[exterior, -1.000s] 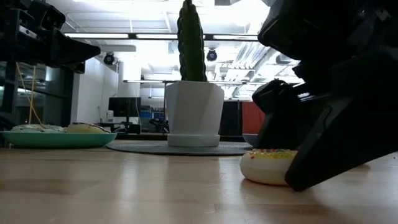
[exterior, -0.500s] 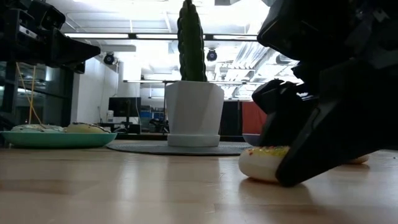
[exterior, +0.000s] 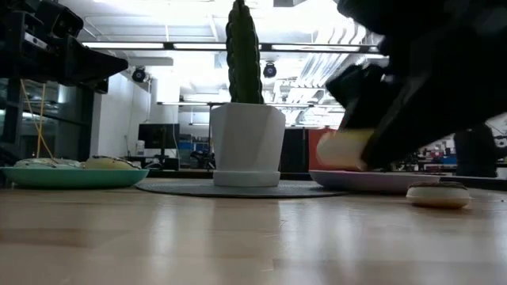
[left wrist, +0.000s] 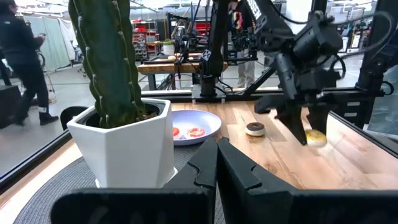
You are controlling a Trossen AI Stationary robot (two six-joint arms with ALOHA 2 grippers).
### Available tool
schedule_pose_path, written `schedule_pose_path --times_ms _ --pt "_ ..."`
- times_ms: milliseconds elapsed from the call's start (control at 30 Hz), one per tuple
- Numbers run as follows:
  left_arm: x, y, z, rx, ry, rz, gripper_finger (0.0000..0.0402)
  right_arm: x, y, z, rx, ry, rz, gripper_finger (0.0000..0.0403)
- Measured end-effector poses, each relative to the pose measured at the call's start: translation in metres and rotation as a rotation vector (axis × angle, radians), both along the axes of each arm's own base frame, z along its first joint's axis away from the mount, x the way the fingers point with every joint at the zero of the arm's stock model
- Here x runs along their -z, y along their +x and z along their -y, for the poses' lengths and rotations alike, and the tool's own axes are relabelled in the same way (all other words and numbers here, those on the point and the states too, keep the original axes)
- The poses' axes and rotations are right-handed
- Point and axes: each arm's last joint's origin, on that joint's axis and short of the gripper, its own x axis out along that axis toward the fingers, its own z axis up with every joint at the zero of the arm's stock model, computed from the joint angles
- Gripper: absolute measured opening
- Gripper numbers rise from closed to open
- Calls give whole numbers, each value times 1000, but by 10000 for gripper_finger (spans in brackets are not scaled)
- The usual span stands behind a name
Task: Pick & Place donuts
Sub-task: Put the small yellow donut on the purple plate
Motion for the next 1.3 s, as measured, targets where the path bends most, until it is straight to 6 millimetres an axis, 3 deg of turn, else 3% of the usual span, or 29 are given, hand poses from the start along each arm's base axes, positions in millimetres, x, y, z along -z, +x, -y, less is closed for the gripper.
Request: schedule_pose_path --times_ms 233,433,967,1300 --pt "0 0 0 0 0 0 1 -24 -11 17 36 -9 -26 181" --pt "0 0 0 0 0 0 1 -32 -33 39 100 38 -23 181" --pt "0 0 0 0 0 0 1 -31 -98 95 221 77 16 181" --pt "0 0 0 0 0 0 1 -31 -125 123 286 106 32 181"
